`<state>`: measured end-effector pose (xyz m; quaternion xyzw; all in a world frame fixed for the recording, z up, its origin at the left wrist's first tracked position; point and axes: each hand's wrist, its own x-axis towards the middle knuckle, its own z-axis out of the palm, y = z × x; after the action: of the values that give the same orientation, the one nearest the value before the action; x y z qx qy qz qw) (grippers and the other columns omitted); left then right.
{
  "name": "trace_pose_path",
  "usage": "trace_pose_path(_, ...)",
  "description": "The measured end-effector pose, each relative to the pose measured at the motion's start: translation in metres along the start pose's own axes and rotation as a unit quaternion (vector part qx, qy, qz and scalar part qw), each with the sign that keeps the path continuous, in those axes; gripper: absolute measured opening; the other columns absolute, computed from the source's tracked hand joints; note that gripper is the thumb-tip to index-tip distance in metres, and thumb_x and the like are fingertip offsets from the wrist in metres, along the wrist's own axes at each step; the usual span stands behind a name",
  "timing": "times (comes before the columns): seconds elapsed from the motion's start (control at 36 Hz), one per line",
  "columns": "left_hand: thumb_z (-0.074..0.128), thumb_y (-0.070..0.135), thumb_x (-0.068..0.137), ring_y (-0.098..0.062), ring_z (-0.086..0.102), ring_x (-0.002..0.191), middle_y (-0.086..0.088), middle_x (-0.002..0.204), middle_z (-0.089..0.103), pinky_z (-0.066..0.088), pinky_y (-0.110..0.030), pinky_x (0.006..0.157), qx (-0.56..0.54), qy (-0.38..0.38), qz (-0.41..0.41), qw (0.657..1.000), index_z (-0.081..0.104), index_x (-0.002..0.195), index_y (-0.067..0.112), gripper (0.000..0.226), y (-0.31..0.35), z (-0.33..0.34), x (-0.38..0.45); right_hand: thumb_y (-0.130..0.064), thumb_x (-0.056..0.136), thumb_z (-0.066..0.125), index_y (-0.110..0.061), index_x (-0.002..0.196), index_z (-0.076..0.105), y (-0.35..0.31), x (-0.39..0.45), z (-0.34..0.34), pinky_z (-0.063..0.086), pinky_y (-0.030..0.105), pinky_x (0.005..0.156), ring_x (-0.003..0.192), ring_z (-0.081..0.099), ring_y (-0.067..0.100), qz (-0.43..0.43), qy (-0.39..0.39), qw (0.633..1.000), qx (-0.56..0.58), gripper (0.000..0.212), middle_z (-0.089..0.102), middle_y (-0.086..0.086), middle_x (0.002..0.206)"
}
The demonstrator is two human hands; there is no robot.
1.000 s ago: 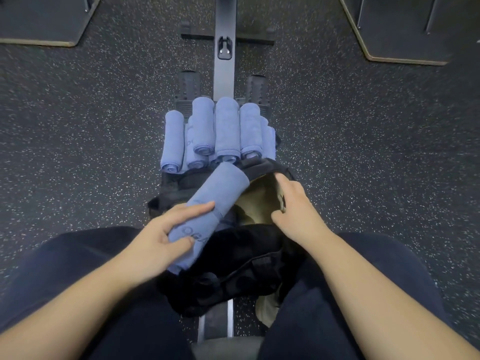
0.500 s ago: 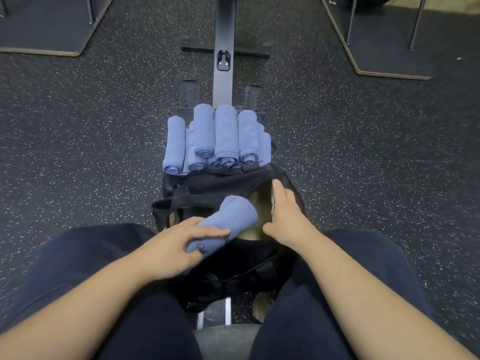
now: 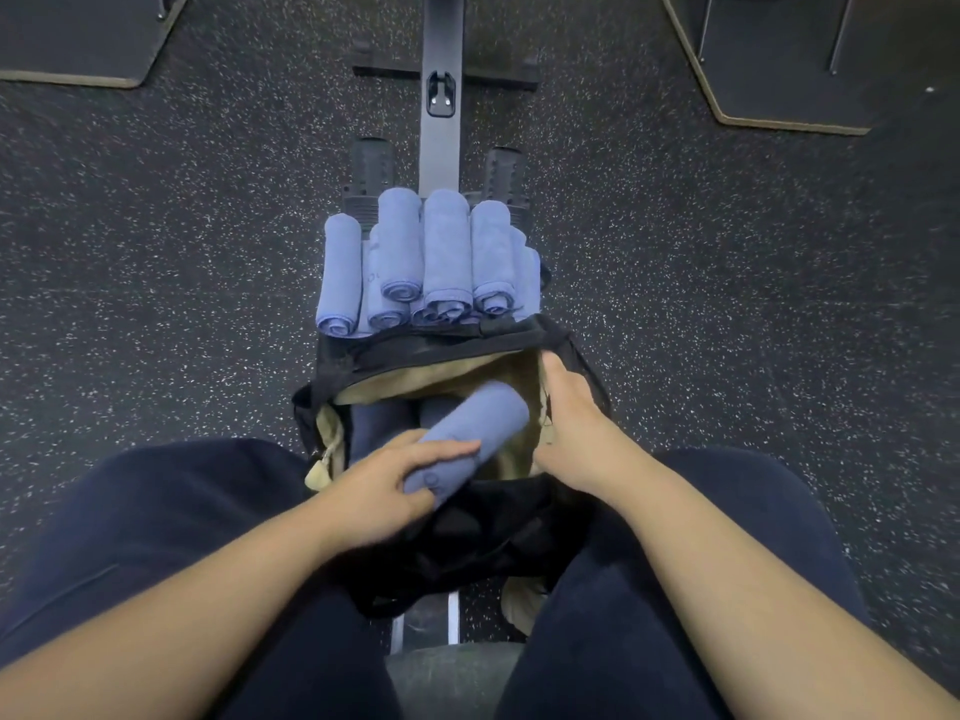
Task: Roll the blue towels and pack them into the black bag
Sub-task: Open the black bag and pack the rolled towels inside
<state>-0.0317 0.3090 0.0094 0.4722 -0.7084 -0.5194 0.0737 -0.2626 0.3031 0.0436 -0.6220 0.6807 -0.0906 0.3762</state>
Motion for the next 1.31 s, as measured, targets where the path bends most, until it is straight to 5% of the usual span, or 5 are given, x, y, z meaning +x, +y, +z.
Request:
trace_pose_path(0.42,0.049,-0.010,0.086,-0.003,0.035,0.132,0.010,0.138,0.042,0.023,0.006,0.091,-0.153,0.075,-0.041,0.985,0.044,0.141,0.019,0.063,-0.002,0.029,0.053,0.003,0.078,0.050,-0.033,0.147,0.001,-0.008,-0.018,0.004,0.046,0.038,0.088,0.100,0.051,0.025,0.003,-0.042,0.998,-0.038,0.092,0.025,-0.001,0.133)
trace_pose_path(0.56,0.044,-0.010,0.090,0.012,0.057,0.088,0.016,0.123,0.052,0.042,-0.001,0.067,-0.269,0.145,-0.051,0.951,0.038,0.141,0.025,0.063,0.014,0.053,0.061,0.001,0.080,0.050,-0.032,0.149,0.000,-0.009,-0.018,0.000,0.048,0.038,0.075,0.081,0.054,0.026,0.019,-0.043,0.998,-0.052,0.092,0.025,-0.002,0.132)
trace_pose_path(0.72,0.048,-0.013,0.089,-0.008,0.036,0.137,0.004,0.147,0.039,0.028,-0.024,0.115,-0.356,0.213,-0.039,0.909,0.035,0.141,0.022,0.064,0.021,0.088,0.070,0.000,0.083,0.052,-0.034,0.150,-0.001,-0.007,-0.014,-0.001,0.049,0.038,0.075,0.076,0.052,0.019,0.017,-0.039,0.999,-0.033,0.092,0.026,-0.005,0.122)
trace_pose_path(1.03,0.050,-0.006,0.094,0.007,0.023,0.133,0.017,0.147,0.027,0.020,0.006,0.097,-0.336,0.149,-0.064,0.928,0.025,0.149,0.020,0.066,-0.003,0.097,0.065,0.005,0.082,0.049,-0.030,0.150,0.003,-0.003,-0.008,-0.002,0.032,0.014,0.049,0.059,0.044,0.004,0.019,-0.033,0.999,-0.028,0.090,0.025,-0.006,0.113)
trace_pose_path(1.31,0.051,-0.005,0.094,-0.002,0.042,0.128,0.006,0.151,0.035,0.038,-0.025,0.106,-0.403,0.125,-0.061,0.905,0.030,0.145,0.033,0.067,0.014,0.110,0.070,0.003,0.079,0.055,-0.031,0.151,-0.002,-0.001,-0.004,-0.002,0.042,0.031,0.061,0.063,0.045,0.005,0.020,-0.038,0.999,-0.022,0.098,0.022,-0.006,0.114)
